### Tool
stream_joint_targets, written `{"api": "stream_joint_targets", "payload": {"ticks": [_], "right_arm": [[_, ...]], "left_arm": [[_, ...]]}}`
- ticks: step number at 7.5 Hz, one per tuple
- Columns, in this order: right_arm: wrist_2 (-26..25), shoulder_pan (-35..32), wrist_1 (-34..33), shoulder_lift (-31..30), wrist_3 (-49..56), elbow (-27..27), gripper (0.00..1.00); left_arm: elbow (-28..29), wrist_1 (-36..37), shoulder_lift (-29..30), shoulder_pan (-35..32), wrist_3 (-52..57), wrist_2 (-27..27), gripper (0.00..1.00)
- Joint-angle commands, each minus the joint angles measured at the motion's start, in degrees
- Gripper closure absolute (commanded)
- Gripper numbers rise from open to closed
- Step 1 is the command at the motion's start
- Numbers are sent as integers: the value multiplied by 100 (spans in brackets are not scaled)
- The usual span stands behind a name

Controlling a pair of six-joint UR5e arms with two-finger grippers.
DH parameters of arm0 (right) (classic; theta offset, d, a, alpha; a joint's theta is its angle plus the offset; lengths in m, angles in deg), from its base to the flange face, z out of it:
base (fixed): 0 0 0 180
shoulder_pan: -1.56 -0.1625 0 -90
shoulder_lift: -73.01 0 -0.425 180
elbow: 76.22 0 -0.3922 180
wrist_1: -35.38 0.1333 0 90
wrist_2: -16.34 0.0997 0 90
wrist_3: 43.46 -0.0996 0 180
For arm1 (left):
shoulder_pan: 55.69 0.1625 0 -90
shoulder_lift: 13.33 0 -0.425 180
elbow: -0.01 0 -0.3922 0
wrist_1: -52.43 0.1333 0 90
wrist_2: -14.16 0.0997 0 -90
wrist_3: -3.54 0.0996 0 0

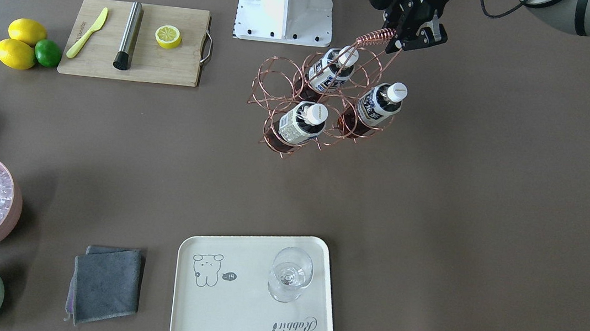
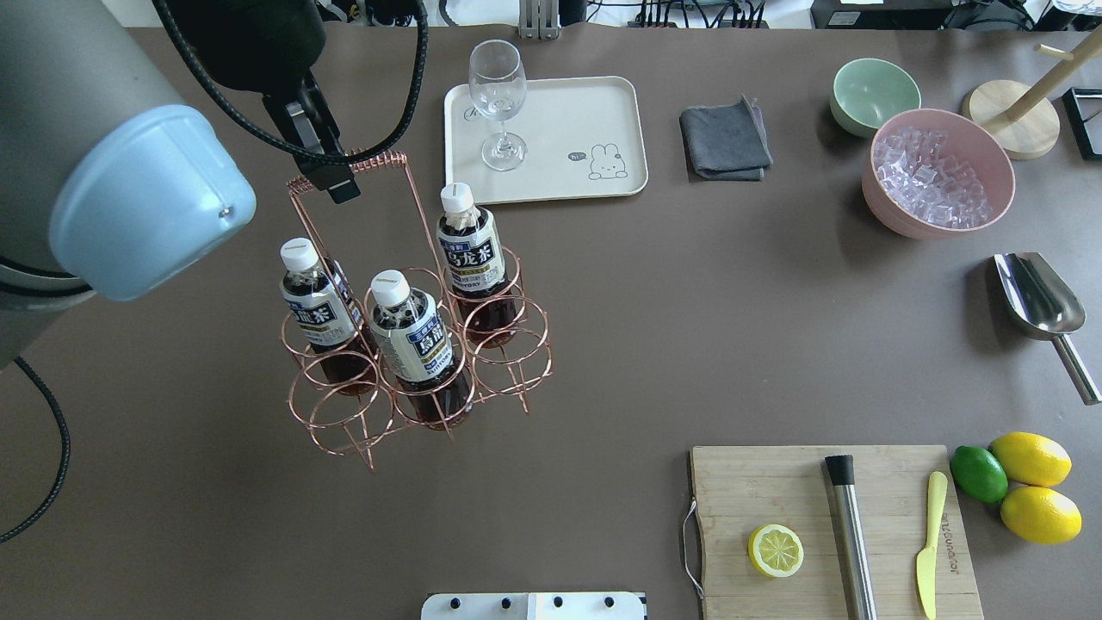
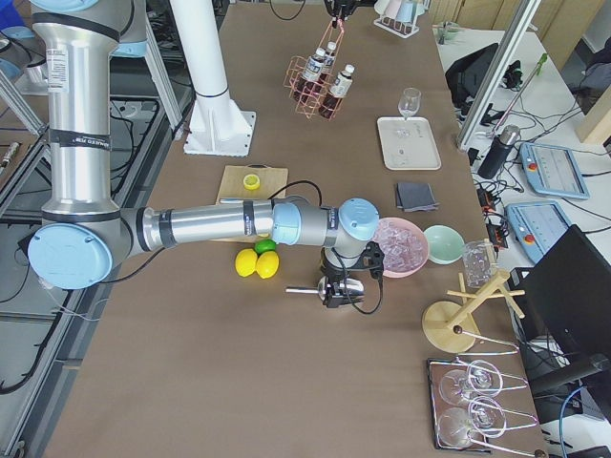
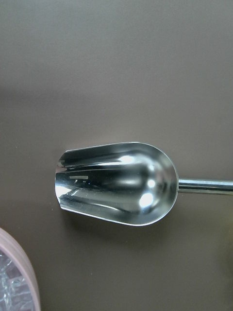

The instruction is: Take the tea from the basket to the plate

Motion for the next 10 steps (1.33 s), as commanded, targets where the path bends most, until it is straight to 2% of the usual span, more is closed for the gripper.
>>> {"api": "stream_joint_targets", "payload": {"ticks": [1,3,7,10], "right_arm": [[-49,-9,0,-21,-26,-25,0],[-58,-52,-52,-38,-52,-86,0],[-304,-53,-44,14,-52,-104,0],[-164,-18,-44,58,-69,-324,0]], "left_arm": [[-48,-57,219,430,-517,68,100],[-92,-301,237,984,-737,506,100],[-39,-329,509,1108,-834,517,100],[-74,-487,545,1819,-993,1061,100]]}}
